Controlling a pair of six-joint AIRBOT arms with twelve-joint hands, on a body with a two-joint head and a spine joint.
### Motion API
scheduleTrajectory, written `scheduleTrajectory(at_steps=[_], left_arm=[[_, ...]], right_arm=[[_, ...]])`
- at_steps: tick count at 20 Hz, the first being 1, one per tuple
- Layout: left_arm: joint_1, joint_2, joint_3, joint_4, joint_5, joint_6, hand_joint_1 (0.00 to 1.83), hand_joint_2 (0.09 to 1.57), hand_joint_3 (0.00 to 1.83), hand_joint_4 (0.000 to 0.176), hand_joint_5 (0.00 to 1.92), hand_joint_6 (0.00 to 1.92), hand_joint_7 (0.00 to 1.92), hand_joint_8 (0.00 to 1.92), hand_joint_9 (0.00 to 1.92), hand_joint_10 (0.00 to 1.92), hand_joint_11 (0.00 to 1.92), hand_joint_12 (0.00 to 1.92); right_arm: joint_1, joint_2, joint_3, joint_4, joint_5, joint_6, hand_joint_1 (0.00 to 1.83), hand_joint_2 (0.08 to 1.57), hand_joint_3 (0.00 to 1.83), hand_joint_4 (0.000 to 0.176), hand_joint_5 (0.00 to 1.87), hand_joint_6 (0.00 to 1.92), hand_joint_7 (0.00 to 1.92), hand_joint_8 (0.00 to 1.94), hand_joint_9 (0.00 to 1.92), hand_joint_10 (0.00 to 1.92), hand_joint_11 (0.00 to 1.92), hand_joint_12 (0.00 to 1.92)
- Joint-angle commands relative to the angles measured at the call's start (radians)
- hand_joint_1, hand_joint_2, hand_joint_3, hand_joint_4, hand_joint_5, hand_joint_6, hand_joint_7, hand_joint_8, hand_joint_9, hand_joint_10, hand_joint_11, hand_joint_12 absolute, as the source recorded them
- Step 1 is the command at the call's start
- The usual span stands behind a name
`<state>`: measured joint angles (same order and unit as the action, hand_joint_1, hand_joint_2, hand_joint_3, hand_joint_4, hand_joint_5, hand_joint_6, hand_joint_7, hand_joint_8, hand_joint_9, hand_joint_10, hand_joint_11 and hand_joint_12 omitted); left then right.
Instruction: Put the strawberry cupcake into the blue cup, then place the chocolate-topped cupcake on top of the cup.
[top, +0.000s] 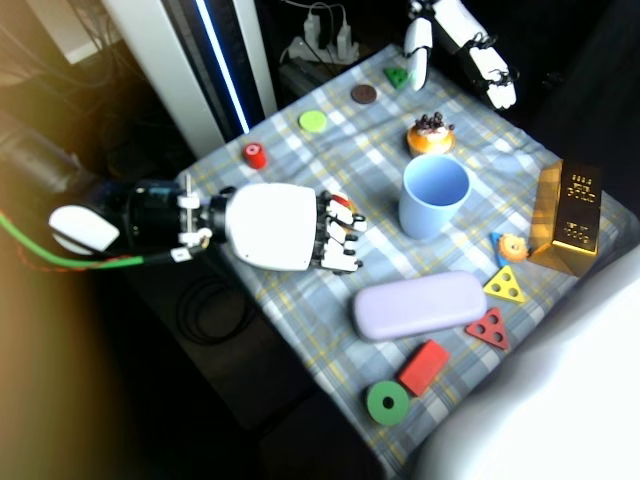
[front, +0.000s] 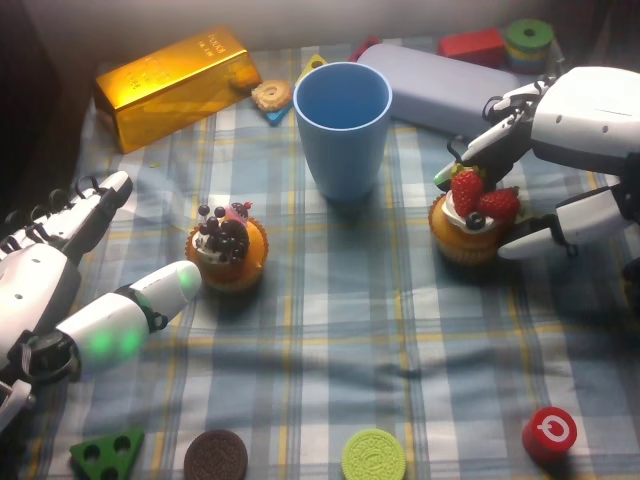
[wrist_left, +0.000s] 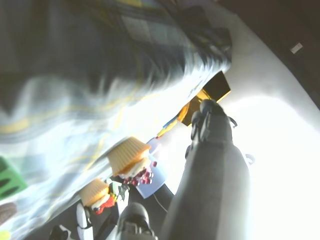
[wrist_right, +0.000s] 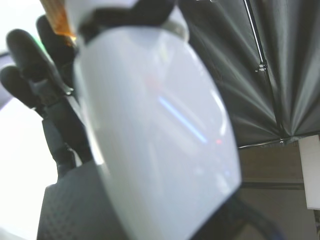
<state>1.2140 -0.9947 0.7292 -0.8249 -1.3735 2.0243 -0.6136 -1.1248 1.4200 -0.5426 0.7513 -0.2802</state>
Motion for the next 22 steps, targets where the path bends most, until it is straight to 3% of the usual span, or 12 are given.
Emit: scheduleTrajectory(at_steps=[1,3,4,5,6,7,9,10,11,12,14,22], left_arm=[[-0.008,-0.001,0.006,0.048,-0.106,-0.003,0.19,1.02,0.00,0.147,0.10,0.00,0.12,0.00,0.14,0.01,0.00,0.28],[-0.008,-0.001,0.006,0.047,-0.105,-0.003,0.17,1.02,0.00,0.146,0.09,0.00,0.12,0.00,0.16,0.00,0.00,0.34],[-0.008,-0.001,0.006,0.047,-0.105,-0.003,0.17,1.02,0.00,0.141,0.11,0.00,0.14,0.00,0.17,0.01,0.00,0.38],[-0.008,-0.001,0.006,0.047,-0.105,-0.003,0.17,1.02,0.00,0.136,0.12,0.00,0.14,0.00,0.17,0.00,0.00,0.36],[-0.008,-0.001,0.005,0.047,-0.105,-0.003,0.17,1.02,0.00,0.148,0.11,0.00,0.13,0.00,0.17,0.00,0.00,0.35],[-0.008,0.000,0.005,0.047,-0.105,-0.003,0.13,1.03,0.00,0.133,0.09,0.00,0.12,0.00,0.17,0.00,0.00,0.41],[-0.008,-0.001,0.005,0.046,-0.105,-0.003,0.11,1.04,0.00,0.129,0.10,0.00,0.13,0.00,0.19,0.00,0.00,0.50],[-0.008,-0.002,0.004,0.045,-0.105,-0.003,0.11,1.04,0.00,0.133,0.11,0.00,0.13,0.00,0.17,0.00,0.00,0.45],[-0.008,-0.003,0.004,0.044,-0.105,-0.003,0.13,1.03,0.00,0.134,0.13,0.01,0.13,0.00,0.14,0.01,0.00,0.33],[-0.008,-0.005,0.004,0.042,-0.105,-0.003,0.12,1.02,0.00,0.143,0.14,0.00,0.16,0.00,0.18,0.00,0.00,0.42],[-0.008,-0.004,0.004,0.042,-0.105,-0.003,0.16,1.04,0.00,0.115,0.15,0.00,0.15,0.00,0.18,0.00,0.00,0.42],[-0.008,-0.003,0.003,0.040,-0.102,-0.003,0.12,1.04,0.00,0.126,0.10,0.00,0.12,0.00,0.17,0.00,0.00,0.36]], right_arm=[[0.011,0.004,0.005,0.031,0.079,0.006,0.97,1.05,0.00,0.000,0.84,0.00,1.01,0.00,1.03,0.03,0.54,1.19],[0.013,0.006,0.003,0.031,0.079,0.008,0.93,1.05,0.00,0.000,0.85,0.01,1.00,0.00,1.01,0.02,0.50,1.17],[0.017,0.006,0.000,0.031,0.080,0.008,1.00,1.14,0.00,0.105,0.96,0.77,1.06,0.02,1.05,0.03,0.59,1.08],[0.024,0.007,-0.005,0.031,0.082,0.009,1.01,1.14,0.00,0.118,0.92,1.01,1.06,0.01,1.04,0.02,0.56,1.08],[0.029,0.009,-0.010,0.031,0.088,0.010,1.17,1.13,0.00,0.015,0.93,0.96,1.01,0.85,1.05,0.02,0.60,1.01],[0.035,0.016,-0.016,0.031,0.093,0.012,1.19,1.15,0.00,0.000,0.87,1.05,0.97,1.07,1.05,0.01,0.63,0.95],[0.047,0.034,-0.028,0.032,0.107,0.016,1.04,1.13,0.00,0.074,0.93,1.05,1.00,0.28,1.05,0.01,0.56,1.02],[0.053,0.041,-0.033,0.032,0.112,0.018,1.05,1.13,0.00,0.058,0.95,1.02,1.05,0.16,1.06,0.02,0.54,1.09],[0.057,0.048,-0.037,0.032,0.116,0.020,1.18,1.11,0.03,0.024,0.98,0.91,0.97,0.91,1.06,0.01,0.51,1.11],[0.062,0.061,-0.048,0.032,0.124,0.022,1.19,1.13,0.01,0.037,0.94,1.01,0.96,1.03,1.05,0.01,0.59,0.95],[0.067,0.076,-0.057,0.032,0.132,0.022,1.20,1.15,0.00,0.010,0.85,1.15,0.98,1.03,1.07,0.01,0.72,0.77],[0.144,0.112,-0.059,0.001,0.136,0.048,1.19,1.16,0.00,0.041,0.89,1.14,0.91,1.09,1.04,0.02,0.78,0.75]])
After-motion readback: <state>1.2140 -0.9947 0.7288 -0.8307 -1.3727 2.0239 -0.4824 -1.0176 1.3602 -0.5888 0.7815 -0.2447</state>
